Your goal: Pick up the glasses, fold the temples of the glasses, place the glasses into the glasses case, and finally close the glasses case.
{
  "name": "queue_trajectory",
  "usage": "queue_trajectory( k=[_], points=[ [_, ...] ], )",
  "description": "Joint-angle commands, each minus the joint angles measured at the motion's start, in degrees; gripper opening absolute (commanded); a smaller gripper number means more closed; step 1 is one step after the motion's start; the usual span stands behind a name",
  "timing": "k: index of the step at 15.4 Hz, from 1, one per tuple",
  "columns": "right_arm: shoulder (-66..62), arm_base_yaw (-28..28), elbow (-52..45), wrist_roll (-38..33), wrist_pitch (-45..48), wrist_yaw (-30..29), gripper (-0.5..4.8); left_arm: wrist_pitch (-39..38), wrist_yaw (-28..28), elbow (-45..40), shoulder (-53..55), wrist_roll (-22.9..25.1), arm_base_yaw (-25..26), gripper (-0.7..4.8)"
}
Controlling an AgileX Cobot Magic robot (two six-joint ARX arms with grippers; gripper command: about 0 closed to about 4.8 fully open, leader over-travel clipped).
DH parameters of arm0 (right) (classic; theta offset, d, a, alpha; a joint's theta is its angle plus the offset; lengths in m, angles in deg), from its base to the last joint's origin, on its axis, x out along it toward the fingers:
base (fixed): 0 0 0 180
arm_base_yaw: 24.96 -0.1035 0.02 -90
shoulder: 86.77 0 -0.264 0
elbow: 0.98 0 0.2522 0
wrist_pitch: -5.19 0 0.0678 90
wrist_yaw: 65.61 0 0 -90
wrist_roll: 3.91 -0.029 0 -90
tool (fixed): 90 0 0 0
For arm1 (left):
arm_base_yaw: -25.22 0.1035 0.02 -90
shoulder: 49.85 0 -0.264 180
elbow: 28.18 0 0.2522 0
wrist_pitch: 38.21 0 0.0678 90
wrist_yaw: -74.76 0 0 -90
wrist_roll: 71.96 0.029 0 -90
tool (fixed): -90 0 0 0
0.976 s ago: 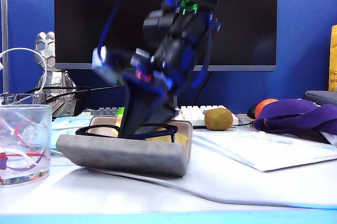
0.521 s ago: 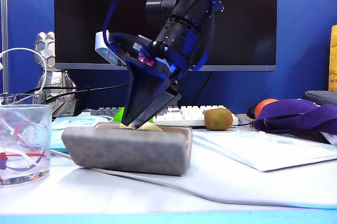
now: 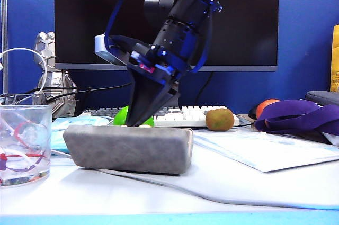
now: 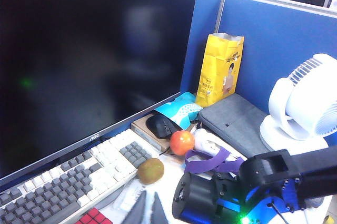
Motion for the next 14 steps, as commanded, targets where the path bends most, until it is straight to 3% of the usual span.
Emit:
queue_trajectory(
  k=[1,8,13,14],
  points=[
    [0.13,-0.28,0.07,-0.59,4.15,1.51,1.03,0.33,0.04,0.13,-0.13,0.44,0.04,-0.05],
    [-3.23,-0.44,0.0,-0.59,3.3,4.31,1.02,0.31,0.07,0.13,-0.13,0.44,0.04,-0.05],
    [-4.11,-0.46,0.0,-0.57,3.56,8.17,0.36,0.24,0.07,0.13,-0.13,0.44,0.04,-0.05],
    [-4.09,-0.46,0.02,-0.57,3.98,8.15,-0.02,0.24,0.07,0.13,-0.13,0.44,0.04,-0.05]
  ],
)
